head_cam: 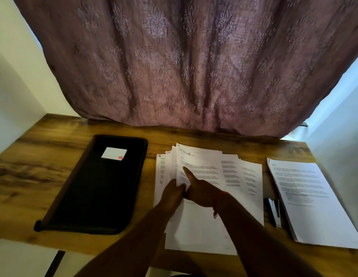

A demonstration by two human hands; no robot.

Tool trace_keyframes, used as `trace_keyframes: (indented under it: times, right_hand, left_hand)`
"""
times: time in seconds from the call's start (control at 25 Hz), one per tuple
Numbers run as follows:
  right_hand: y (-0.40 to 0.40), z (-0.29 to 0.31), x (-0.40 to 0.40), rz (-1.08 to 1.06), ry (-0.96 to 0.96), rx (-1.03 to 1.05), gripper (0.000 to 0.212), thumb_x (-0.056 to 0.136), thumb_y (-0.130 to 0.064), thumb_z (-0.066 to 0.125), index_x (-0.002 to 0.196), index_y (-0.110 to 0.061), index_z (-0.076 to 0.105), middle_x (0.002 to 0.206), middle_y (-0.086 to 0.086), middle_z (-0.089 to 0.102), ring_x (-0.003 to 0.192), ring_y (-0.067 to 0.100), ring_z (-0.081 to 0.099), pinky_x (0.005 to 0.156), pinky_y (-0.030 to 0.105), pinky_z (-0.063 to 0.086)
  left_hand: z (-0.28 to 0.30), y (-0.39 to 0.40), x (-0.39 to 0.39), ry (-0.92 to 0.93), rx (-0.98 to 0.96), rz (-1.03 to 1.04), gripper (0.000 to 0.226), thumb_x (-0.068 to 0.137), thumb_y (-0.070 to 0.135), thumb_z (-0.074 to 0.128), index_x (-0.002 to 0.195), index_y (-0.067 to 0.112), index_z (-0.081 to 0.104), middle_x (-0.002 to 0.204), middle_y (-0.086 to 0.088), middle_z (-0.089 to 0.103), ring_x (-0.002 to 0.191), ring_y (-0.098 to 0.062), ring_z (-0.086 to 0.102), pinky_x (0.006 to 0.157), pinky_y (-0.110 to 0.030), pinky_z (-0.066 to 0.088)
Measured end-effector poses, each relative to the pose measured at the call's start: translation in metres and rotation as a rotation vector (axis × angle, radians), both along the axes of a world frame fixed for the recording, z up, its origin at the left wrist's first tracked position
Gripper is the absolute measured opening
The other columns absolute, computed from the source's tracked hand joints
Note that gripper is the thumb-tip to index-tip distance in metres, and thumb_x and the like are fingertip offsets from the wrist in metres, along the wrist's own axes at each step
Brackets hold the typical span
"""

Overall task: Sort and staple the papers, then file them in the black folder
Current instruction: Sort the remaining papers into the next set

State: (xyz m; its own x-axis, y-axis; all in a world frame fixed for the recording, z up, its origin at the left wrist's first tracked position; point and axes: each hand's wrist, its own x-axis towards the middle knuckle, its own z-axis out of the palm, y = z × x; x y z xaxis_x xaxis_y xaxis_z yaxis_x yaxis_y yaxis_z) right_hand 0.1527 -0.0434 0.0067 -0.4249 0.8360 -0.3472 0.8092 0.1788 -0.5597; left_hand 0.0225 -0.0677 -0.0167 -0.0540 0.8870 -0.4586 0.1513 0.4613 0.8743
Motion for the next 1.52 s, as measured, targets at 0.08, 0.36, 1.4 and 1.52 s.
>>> trace_keyframes:
  times: [0.08, 0.36, 1.4, 1.52]
  right_hand:
    - [-0.003, -0.001, 0.010, -0.036, 0.050, -0.030, 0.080, 0.095, -0.031, 0.059, 0.156, -0.018, 0.009, 0.162, 0.007, 0.015, 0.147, 0.030, 0.019, 0.120, 0.041, 0.022]
    - [-0.007, 0.008, 0.033, -0.370, 0.039, 0.335, 0.052, 0.091, -0.039, 0.060, 0.137, -0.018, 0.049, 0.132, 0.004, 0.053, 0.121, 0.023, 0.054, 0.101, 0.039, 0.048]
    - [0.018, -0.021, 0.017, -0.379, -0.259, 0.161, 0.025, 0.094, -0.034, 0.050, 0.110, -0.019, 0.062, 0.108, 0.002, 0.066, 0.100, 0.026, 0.066, 0.090, 0.043, 0.055]
    - [0.020, -0.022, 0.015, -0.407, -0.221, 0.139, 0.027, 0.095, -0.038, 0.048, 0.109, -0.019, 0.061, 0.109, 0.002, 0.065, 0.100, 0.026, 0.066, 0.089, 0.043, 0.056]
  left_hand:
    - [-0.003, 0.000, 0.005, 0.104, 0.040, 0.038, 0.023, 0.102, 0.023, 0.050, 0.124, 0.023, 0.057, 0.123, -0.003, 0.062, 0.118, -0.028, 0.057, 0.107, -0.044, 0.045]
    - [0.008, 0.019, 0.036, -0.048, 0.052, 0.108, 0.022, 0.101, 0.026, 0.050, 0.120, 0.029, 0.061, 0.110, -0.001, 0.067, 0.103, -0.021, 0.064, 0.093, -0.040, 0.055]
    - [-0.034, 0.029, -0.022, 0.795, 0.232, -0.210, 0.036, 0.096, 0.029, 0.058, 0.127, 0.015, 0.048, 0.130, -0.007, 0.056, 0.120, -0.026, 0.055, 0.101, -0.039, 0.050]
    - [-0.037, 0.033, -0.019, 0.895, 0.186, -0.215, 0.042, 0.097, 0.038, 0.052, 0.130, 0.014, 0.045, 0.137, -0.011, 0.043, 0.126, -0.028, 0.044, 0.104, -0.039, 0.046]
